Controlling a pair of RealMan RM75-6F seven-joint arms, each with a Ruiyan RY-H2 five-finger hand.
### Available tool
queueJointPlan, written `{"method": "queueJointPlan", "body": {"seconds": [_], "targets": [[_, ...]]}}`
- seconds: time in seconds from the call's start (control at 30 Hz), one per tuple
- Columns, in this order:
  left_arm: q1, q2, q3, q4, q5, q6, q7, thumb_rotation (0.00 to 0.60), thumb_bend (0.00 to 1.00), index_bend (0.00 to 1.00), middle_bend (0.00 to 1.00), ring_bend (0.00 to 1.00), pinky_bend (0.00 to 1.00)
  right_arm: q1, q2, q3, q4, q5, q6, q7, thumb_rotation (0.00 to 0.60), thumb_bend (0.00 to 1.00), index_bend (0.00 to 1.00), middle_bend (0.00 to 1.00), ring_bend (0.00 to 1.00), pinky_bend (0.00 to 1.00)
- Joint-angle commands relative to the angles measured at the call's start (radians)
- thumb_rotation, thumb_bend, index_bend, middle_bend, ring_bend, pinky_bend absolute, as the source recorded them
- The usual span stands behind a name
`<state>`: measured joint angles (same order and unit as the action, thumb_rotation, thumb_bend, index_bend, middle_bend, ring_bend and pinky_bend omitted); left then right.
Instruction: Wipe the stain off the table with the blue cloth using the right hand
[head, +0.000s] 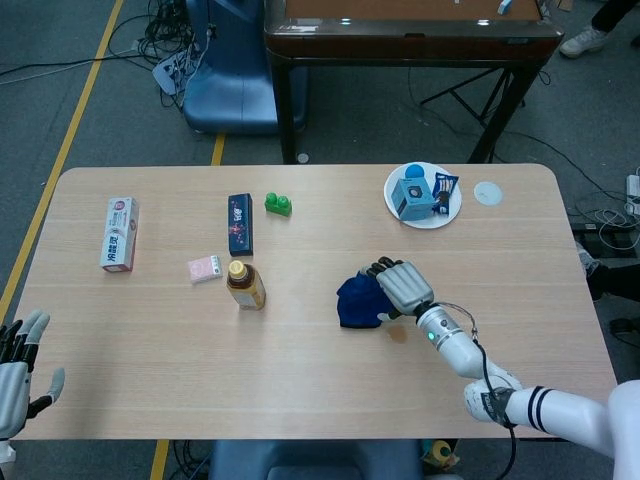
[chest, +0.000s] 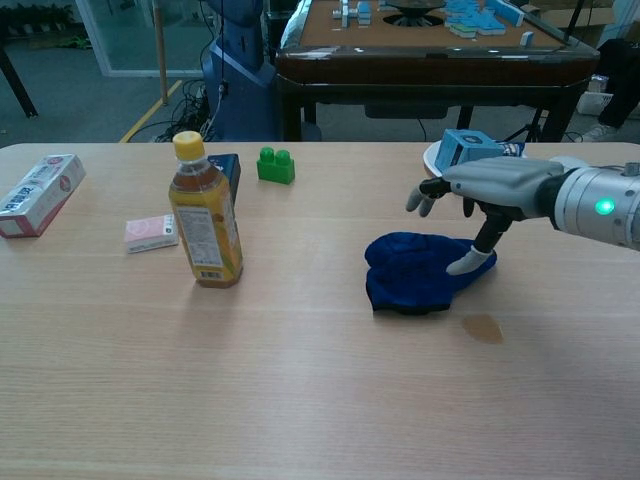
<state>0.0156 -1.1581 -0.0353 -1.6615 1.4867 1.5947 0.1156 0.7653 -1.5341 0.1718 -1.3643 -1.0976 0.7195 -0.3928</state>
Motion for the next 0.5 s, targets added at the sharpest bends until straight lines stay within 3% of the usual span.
{"method": "queueJointPlan", "body": {"seconds": [0.03, 0.4, 0.5], "targets": [[0.001, 0.000, 0.000, 0.003, -0.003, -0.002, -0.002, 0.600, 0.38, 0.00, 0.00, 0.00, 0.00, 0.033, -0.055, -0.010, 0.064, 0.019, -0.026, -0.005, 0.600, 0.24, 0.23, 0.25, 0.16, 0.31], [0.013, 0.005, -0.001, 0.010, -0.016, 0.003, -0.014, 0.600, 0.38, 0.00, 0.00, 0.00, 0.00, 0.082, -0.160, -0.030, 0.227, 0.007, -0.070, 0.041, 0.600, 0.36, 0.37, 0.35, 0.25, 0.41], [0.015, 0.003, -0.001, 0.014, -0.016, 0.004, -0.017, 0.600, 0.38, 0.00, 0.00, 0.00, 0.00, 0.083, -0.172, -0.035, 0.255, 0.000, -0.076, 0.062, 0.600, 0.44, 0.43, 0.38, 0.28, 0.45]]}}
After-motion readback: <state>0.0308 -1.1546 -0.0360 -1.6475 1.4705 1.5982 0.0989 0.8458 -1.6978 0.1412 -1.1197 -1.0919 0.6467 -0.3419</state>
